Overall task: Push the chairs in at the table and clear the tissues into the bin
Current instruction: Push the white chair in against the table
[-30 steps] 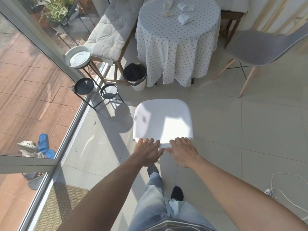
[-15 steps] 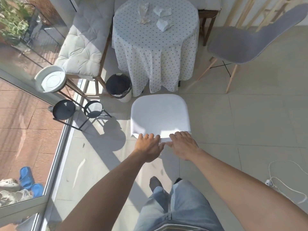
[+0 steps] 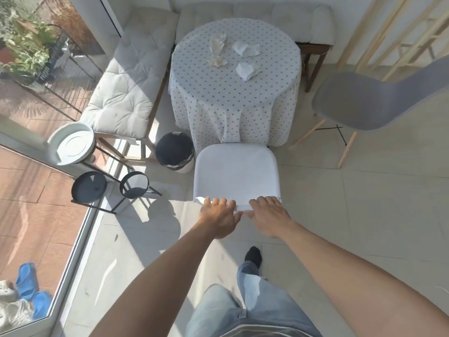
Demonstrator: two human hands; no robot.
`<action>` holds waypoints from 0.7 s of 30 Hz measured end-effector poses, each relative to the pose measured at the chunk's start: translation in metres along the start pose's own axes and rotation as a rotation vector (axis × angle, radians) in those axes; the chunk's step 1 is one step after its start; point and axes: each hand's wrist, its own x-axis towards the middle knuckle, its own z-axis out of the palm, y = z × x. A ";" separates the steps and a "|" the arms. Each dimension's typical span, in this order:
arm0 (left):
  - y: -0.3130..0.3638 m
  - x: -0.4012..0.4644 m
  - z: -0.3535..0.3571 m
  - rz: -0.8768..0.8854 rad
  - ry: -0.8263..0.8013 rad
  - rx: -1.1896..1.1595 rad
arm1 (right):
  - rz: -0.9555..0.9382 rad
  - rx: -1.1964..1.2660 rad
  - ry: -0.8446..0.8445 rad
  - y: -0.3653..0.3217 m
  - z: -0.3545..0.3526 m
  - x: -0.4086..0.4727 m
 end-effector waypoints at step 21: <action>-0.093 0.178 -0.088 0.058 0.009 0.047 | 0.047 0.054 0.025 0.051 -0.087 0.181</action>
